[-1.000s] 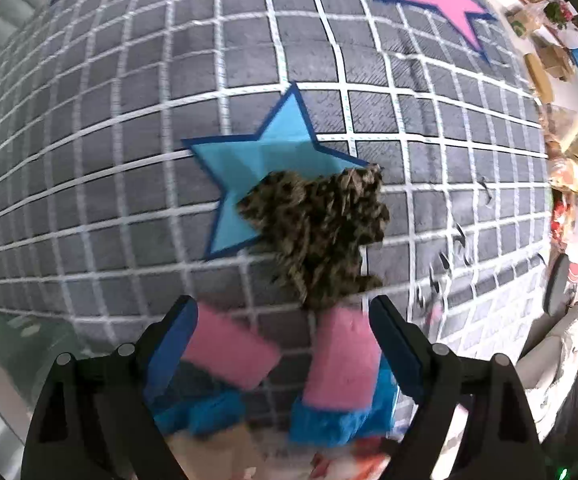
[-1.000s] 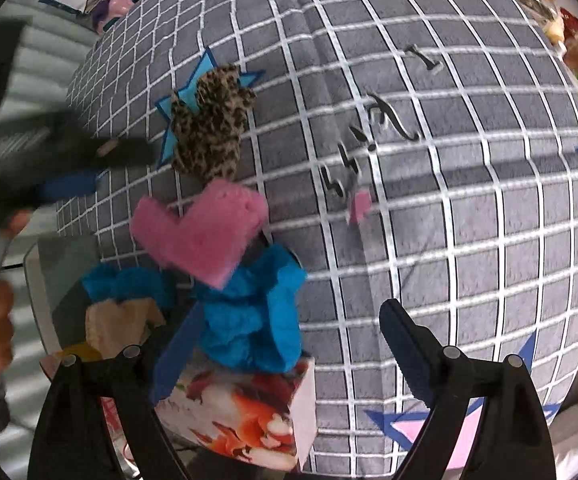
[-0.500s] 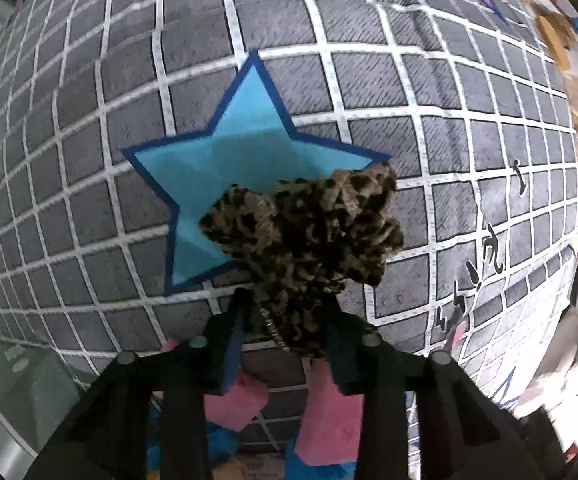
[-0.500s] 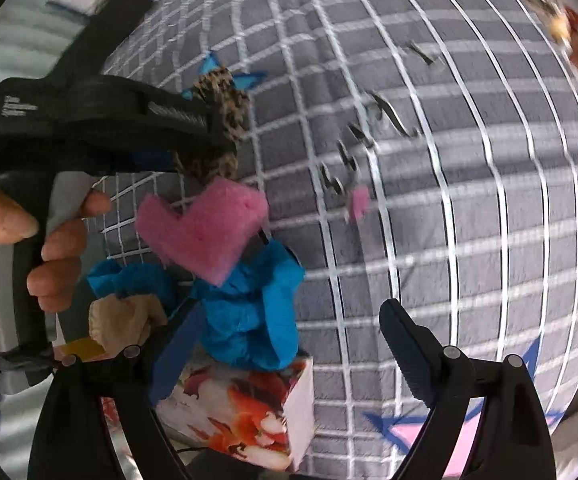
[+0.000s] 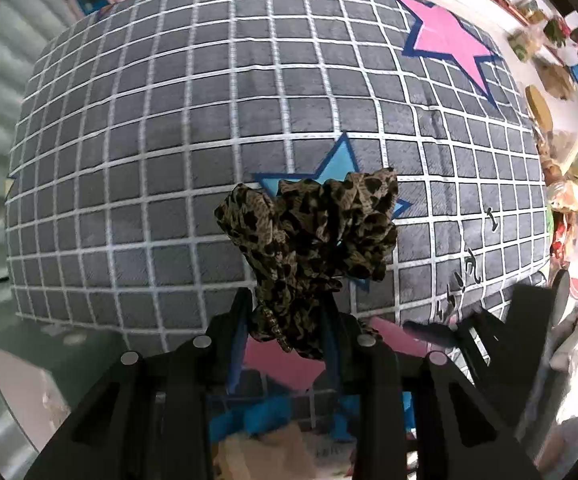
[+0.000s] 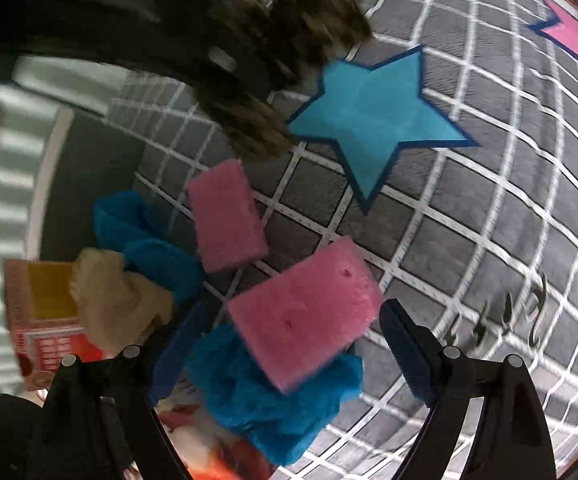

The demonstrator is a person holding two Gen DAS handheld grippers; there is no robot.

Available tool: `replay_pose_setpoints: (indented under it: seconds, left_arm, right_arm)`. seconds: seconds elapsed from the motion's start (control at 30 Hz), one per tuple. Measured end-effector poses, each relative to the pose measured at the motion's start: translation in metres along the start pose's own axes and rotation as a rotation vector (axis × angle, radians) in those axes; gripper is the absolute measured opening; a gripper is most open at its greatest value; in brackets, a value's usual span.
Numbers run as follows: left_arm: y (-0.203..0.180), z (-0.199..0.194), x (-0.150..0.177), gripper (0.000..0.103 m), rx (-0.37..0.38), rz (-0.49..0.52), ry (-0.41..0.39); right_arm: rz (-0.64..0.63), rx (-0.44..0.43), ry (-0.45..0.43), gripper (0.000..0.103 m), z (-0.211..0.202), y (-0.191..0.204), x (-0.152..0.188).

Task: Organize soft objects
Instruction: 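Grasp the pink foam block with the right tool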

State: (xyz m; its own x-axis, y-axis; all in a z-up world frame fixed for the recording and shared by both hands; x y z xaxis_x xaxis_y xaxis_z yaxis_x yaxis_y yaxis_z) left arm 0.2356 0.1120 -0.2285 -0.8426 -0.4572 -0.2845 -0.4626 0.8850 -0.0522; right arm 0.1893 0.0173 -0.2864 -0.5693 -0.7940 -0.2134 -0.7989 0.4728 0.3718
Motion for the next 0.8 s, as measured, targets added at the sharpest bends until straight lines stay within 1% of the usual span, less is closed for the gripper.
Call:
replay_pose_setpoints:
  seconds: [0.1, 0.13, 0.17, 0.2, 0.23, 0.27, 0.3, 0.43, 0.47, 0.5, 0.53, 0.57, 0.6, 0.63, 0.67, 0.7, 0.73, 0.77, 0.8]
  left_arm:
    - [0.003, -0.014, 0.010, 0.035, -0.002, -0.012, -0.014]
    - [0.007, -0.017, 0.013, 0.035, 0.000, -0.016, -0.016]
    - [0.013, -0.020, 0.013, 0.035, 0.001, -0.019, -0.019]
    - [0.011, -0.024, 0.016, 0.035, 0.000, -0.016, -0.026]
    - [0.015, -0.030, 0.018, 0.035, -0.003, -0.014, -0.032]
    - [0.015, -0.034, 0.018, 0.035, -0.008, -0.012, -0.039]
    - [0.014, -0.037, 0.018, 0.035, -0.010, -0.010, -0.047]
    - [0.013, -0.056, 0.026, 0.036, 0.004, -0.009, -0.068]
    - [0.013, -0.060, 0.030, 0.036, 0.005, -0.005, -0.072]
    - [0.012, -0.064, 0.032, 0.036, 0.003, -0.002, -0.075]
    - [0.012, -0.067, 0.034, 0.036, 0.006, 0.000, -0.077]
    - [0.012, -0.068, 0.035, 0.036, 0.009, -0.001, -0.077]
    - [0.010, -0.068, 0.037, 0.036, 0.012, -0.002, -0.077]
    - [0.003, -0.063, 0.035, 0.036, 0.015, -0.004, -0.078]
    - [0.001, -0.064, 0.036, 0.036, 0.017, -0.004, -0.080]
    - [-0.001, -0.065, 0.037, 0.036, 0.019, -0.004, -0.082]
    - [-0.003, -0.066, 0.037, 0.036, 0.020, -0.005, -0.084]
    - [-0.005, -0.066, 0.038, 0.036, 0.023, -0.006, -0.085]
    - [-0.006, -0.066, 0.038, 0.036, 0.024, -0.007, -0.085]
  right_arm:
    - [-0.009, -0.015, 0.049, 0.090, 0.011, -0.005, 0.005]
    - [-0.015, -0.014, 0.041, 0.089, 0.011, -0.005, 0.004]
    - [-0.020, -0.008, 0.045, 0.081, 0.011, -0.005, 0.005]
    - [-0.032, 0.022, 0.050, 0.073, 0.012, -0.006, 0.006]
    - [-0.043, 0.058, 0.049, 0.050, 0.010, -0.010, 0.006]
    - [-0.036, 0.080, 0.052, 0.038, 0.009, -0.011, 0.005]
    - [0.009, 0.087, 0.052, 0.032, 0.006, -0.017, 0.005]
    - [0.208, 0.070, -0.003, 0.032, -0.015, -0.042, 0.007]
    - [0.231, 0.089, -0.013, 0.032, -0.020, -0.048, 0.009]
    - [0.252, 0.145, -0.022, 0.032, -0.026, -0.059, 0.012]
    - [0.277, 0.213, -0.023, 0.032, -0.033, -0.072, 0.017]
    - [0.308, 0.256, -0.024, 0.032, -0.038, -0.082, 0.021]
    - [0.361, 0.283, -0.023, 0.032, -0.043, -0.093, 0.027]
    - [0.423, 0.280, -0.025, 0.033, -0.047, -0.102, 0.033]
    - [0.459, 0.270, -0.025, 0.049, -0.050, -0.106, 0.037]
    - [0.467, 0.270, -0.027, 0.063, -0.052, -0.109, 0.038]
    - [0.450, 0.270, -0.032, 0.089, -0.054, -0.108, 0.037]
    - [0.433, 0.271, -0.036, 0.093, -0.063, -0.117, 0.037]
    - [0.401, 0.284, -0.058, 0.094, -0.068, -0.115, 0.032]
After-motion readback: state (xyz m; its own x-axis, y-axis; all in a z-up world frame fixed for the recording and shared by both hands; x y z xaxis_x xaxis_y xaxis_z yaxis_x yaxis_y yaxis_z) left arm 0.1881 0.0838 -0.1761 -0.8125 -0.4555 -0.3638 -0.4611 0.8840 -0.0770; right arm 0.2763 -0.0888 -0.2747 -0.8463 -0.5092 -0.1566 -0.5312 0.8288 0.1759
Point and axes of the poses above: each gripper's, at about its wrist camera, not at the fingertips, and z roughly the way its jaws point, y to its left, x to its underside, the point moved 8 cm from there along z, roughly the way its jaws point, and after that the axes turned 15 degrees about -y, right-handed, at the moved point
